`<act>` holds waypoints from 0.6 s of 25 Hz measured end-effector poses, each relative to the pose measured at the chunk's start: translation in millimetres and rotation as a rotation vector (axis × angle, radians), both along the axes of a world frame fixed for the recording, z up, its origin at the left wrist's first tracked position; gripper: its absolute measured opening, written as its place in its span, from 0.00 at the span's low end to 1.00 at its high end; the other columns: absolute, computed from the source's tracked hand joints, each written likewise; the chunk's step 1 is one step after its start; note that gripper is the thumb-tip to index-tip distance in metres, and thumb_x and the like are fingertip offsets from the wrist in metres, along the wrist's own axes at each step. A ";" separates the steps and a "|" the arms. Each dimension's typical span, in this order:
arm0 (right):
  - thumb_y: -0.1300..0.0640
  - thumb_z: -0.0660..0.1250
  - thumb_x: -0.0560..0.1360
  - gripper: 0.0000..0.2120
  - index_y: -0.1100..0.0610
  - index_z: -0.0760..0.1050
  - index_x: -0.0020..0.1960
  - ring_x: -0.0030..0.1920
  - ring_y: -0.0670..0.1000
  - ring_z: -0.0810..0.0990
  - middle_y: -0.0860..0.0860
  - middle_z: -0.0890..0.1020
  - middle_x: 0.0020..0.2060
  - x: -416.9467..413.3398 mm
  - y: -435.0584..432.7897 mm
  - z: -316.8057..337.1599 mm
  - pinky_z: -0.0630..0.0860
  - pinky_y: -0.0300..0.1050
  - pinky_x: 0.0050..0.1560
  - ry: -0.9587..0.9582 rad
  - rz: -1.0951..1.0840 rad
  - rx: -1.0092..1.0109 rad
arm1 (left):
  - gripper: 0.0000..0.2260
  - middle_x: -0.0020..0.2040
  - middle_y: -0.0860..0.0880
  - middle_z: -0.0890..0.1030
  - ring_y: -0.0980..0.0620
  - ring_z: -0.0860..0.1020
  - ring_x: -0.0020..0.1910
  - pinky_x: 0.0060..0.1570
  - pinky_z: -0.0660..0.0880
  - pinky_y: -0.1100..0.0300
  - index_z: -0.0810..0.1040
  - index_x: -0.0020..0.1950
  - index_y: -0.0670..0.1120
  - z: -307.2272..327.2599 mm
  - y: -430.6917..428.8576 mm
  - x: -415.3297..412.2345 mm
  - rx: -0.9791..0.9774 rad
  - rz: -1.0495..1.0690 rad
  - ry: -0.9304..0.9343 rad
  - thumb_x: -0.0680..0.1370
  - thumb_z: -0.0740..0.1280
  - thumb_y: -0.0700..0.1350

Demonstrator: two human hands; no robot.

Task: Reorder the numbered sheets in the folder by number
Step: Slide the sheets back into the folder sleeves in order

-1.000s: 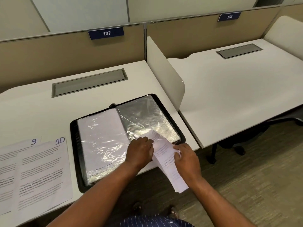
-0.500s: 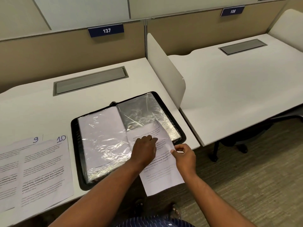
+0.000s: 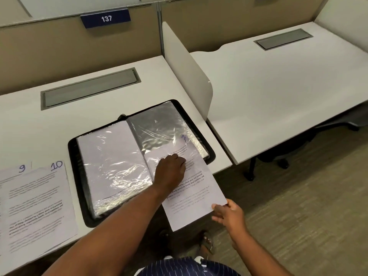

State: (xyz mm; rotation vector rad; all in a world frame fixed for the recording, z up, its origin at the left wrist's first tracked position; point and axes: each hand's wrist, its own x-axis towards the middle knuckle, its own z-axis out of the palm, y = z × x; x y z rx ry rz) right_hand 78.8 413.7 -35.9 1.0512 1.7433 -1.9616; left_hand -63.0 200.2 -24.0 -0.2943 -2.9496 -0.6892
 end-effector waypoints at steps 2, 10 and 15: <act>0.65 0.74 0.76 0.11 0.64 0.79 0.57 0.50 0.59 0.87 0.62 0.86 0.51 15.2 -5.3 -6.9 0.84 0.53 0.50 -0.055 -0.024 -0.105 | 0.08 0.48 0.50 0.83 0.46 0.79 0.48 0.50 0.74 0.50 0.85 0.55 0.49 -0.9 1.2 0.4 0.012 0.009 -0.005 0.79 0.68 0.47; 0.65 0.74 0.75 0.12 0.69 0.79 0.56 0.46 0.56 0.86 0.59 0.86 0.43 22.8 -30.9 -9.5 0.84 0.49 0.47 -0.077 -0.089 -0.265 | 0.02 0.39 0.49 0.81 0.45 0.79 0.39 0.41 0.71 0.52 0.83 0.43 0.47 -11.0 -3.1 4.5 -0.137 -0.015 0.074 0.73 0.73 0.44; 0.64 0.75 0.75 0.11 0.67 0.81 0.56 0.45 0.54 0.87 0.59 0.87 0.44 1.4 -33.3 -4.2 0.84 0.49 0.47 -0.042 -0.107 -0.209 | 0.03 0.39 0.49 0.81 0.46 0.79 0.39 0.42 0.71 0.52 0.84 0.44 0.46 -6.9 6.7 6.2 -0.151 -0.023 0.108 0.75 0.72 0.45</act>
